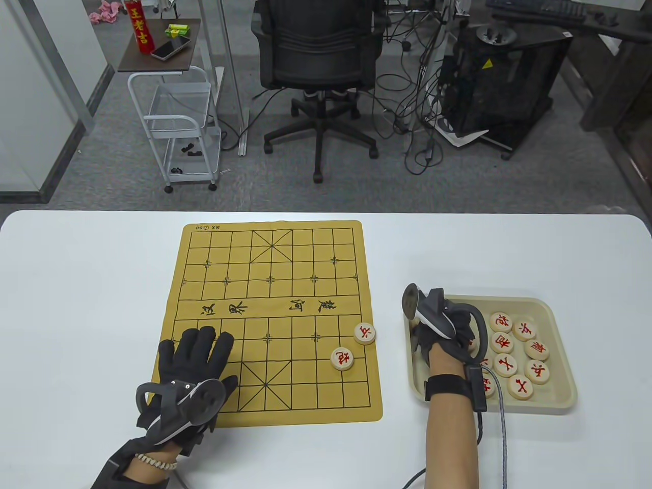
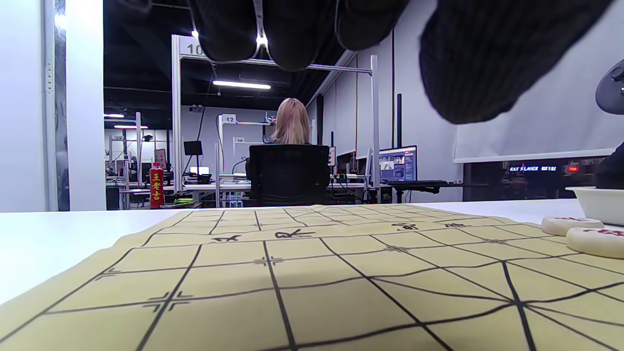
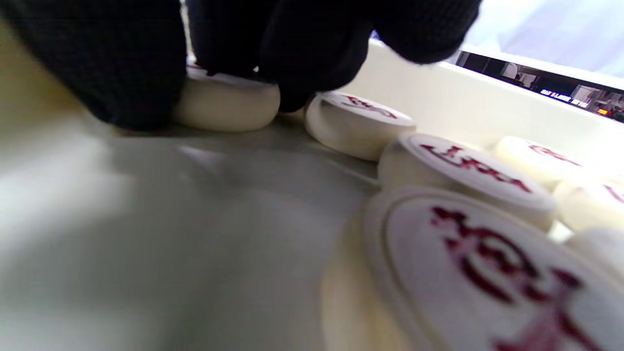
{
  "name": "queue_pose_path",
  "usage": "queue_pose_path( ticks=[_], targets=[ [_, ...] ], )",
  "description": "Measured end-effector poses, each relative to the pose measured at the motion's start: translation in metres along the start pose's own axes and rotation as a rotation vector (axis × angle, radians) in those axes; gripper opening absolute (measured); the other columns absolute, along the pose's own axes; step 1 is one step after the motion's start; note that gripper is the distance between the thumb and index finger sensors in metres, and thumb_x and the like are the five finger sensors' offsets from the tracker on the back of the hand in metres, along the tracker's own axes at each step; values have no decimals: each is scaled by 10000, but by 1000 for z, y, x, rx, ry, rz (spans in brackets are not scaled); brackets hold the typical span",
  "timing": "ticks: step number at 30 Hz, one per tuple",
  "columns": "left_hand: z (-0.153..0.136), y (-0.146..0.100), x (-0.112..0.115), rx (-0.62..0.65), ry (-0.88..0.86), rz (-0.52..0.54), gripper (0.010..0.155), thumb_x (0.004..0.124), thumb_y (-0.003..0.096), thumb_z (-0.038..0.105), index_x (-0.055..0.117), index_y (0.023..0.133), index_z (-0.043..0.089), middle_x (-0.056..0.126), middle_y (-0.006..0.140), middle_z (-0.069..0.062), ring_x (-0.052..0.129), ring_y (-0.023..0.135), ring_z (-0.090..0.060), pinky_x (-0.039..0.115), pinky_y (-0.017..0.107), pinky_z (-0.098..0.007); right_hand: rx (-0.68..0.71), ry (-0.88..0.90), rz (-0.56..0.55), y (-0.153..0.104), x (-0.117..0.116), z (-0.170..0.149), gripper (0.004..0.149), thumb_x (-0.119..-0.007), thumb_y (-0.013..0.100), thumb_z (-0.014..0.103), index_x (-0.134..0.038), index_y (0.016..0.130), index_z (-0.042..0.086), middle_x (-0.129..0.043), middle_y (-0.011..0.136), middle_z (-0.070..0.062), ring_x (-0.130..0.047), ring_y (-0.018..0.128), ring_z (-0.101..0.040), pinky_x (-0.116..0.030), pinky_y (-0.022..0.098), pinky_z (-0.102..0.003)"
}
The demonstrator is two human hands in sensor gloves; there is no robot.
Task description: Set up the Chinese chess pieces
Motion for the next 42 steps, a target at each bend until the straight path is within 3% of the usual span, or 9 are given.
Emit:
queue_pose_path(
  ticks=[5,9,15,19,25,31,36,39,42],
  targets=[
    [2,0,3,13,3,-4,845,819,396,570,421,1103,334,505,1212,-122,581,1120,-480,414,747,-746,3,17,-70,-7,4,-9,618,-1024,271,545,-818,800,301,-921,881,-26,-957,518,-81,-844,474,-386],
    [2,1,4,14,5,-15,847,819,396,571,419,1104,334,505,1212,-124,579,1120,-482,412,747,-747,63,44,-151,-30,26,-8,630,-1018,273,557,-809,809,300,-908,892,-28,-947,519,-80,-840,477,-387],
    [4,1,5,22,12,-17,847,818,396,572,418,1104,333,507,1211,-123,583,1118,-481,417,746,-745,318,80,-233,-110,54,34,629,-1008,282,564,-806,816,299,-905,897,-25,-944,524,-83,-837,484,-391],
    [5,1,5,26,12,-15,847,817,396,573,418,1103,334,507,1211,-124,583,1118,-481,418,746,-745,452,53,-192,-154,39,64,619,-1001,292,567,-807,816,300,-906,898,-24,-946,525,-83,-838,485,-391],
    [7,0,6,37,20,-8,843,817,398,571,421,1103,333,510,1210,-123,582,1117,-483,415,746,-746,504,5,-49,-180,-7,94,621,-976,296,578,-775,822,316,-866,928,-11,-940,550,-67,-840,497,-376],
    [9,0,6,47,22,-14,846,817,398,571,418,1104,333,507,1211,-125,579,1119,-482,413,746,-747,477,120,36,-167,14,70,580,-962,349,520,-794,866,317,-813,1010,-41,-937,687,-129,-812,545,-412],
    [6,0,5,36,11,-10,846,819,397,569,419,1104,331,508,1211,-125,578,1119,-483,411,747,-747,186,322,-68,-122,55,0,578,-957,388,466,-777,913,303,-799,1021,-53,-928,715,-155,-801,547,-418],
    [7,0,5,36,16,-12,846,818,396,570,420,1104,333,507,1211,-124,580,1118,-483,412,746,-747,12,296,-98,-94,64,-33,585,-957,399,451,-769,930,295,-777,1039,-70,-914,743,-185,-789,553,-433],
    [9,0,6,42,23,-16,846,817,396,572,420,1104,334,509,1210,-125,581,1118,-482,415,746,-746,-74,141,-28,-66,60,-45,583,-955,403,448,-765,934,300,-763,1051,-63,-903,766,-193,-780,570,-441]
  ],
)
Point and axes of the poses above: the tracker on the back of each hand, its own z axis roughly to the thumb side, its own y axis roughly from the wrist to the fingertips, x = y × z, the point moved 4 cm from there along y, roughly from the wrist to the fingertips
